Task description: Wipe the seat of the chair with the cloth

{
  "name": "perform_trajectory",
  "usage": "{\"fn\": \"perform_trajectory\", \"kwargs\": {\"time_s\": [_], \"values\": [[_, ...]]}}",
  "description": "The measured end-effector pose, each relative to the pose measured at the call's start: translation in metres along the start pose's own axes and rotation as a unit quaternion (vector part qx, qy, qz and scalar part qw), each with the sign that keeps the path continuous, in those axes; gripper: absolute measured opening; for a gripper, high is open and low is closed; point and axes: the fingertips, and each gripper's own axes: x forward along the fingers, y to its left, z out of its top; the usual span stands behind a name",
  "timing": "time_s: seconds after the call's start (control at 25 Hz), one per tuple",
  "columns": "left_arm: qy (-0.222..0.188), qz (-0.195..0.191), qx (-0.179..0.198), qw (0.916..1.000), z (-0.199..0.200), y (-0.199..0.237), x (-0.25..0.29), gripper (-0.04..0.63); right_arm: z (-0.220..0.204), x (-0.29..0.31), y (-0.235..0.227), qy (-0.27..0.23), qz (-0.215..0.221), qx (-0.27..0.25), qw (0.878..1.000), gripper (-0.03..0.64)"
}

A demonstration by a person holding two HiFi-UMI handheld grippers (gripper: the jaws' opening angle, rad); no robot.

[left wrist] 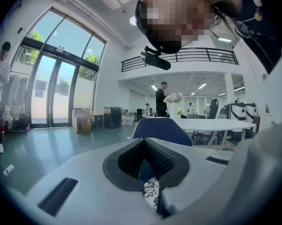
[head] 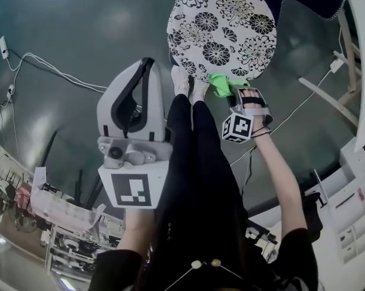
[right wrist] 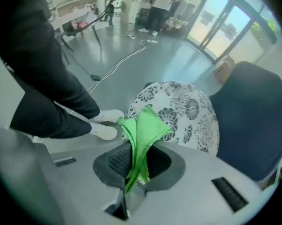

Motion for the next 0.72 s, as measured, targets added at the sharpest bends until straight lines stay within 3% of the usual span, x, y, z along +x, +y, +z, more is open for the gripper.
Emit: {"fn": "perform_trajectory", "kwargs": {"time_s": [0.08, 0.16, 0.2, 0.28, 0.36, 0.56, 0.72], "values": [[-0.003, 0.0, 0.013, 0.9999, 0.013, 0.002, -0.002, 0.005, 0.013, -0.037, -0.027, -0.037, -0.036, 0.087, 0.995, 0.052], [-0.005, -0.004, 0.025, 0.9997, 0.029, 0.002, -0.003, 0.005, 0.023, -0.088, -0.057, -0.088, -0.071, 0.186, 0.976, 0.052], [-0.005, -0.005, 0.029, 0.9996, 0.039, 0.002, -0.004, 0.005, 0.027, -0.116, -0.072, -0.115, -0.084, 0.241, 0.96, 0.052], [-0.001, -0.005, 0.032, 0.9995, 0.062, 0.0, -0.009, 0.005, 0.033, -0.178, -0.102, -0.17, -0.108, 0.347, 0.916, 0.052], [0.006, -0.009, 0.033, 0.9994, 0.089, -0.005, -0.016, 0.005, 0.035, -0.241, -0.134, -0.219, -0.148, 0.412, 0.872, 0.052], [-0.001, -0.023, 0.052, 0.9984, 0.171, -0.024, -0.026, 0.005, 0.039, -0.381, -0.216, -0.3, -0.279, 0.446, 0.796, 0.052], [-0.047, -0.038, 0.076, 0.9953, 0.243, -0.04, -0.033, 0.005, 0.058, -0.484, -0.247, -0.388, -0.335, 0.434, 0.741, 0.051]]}}
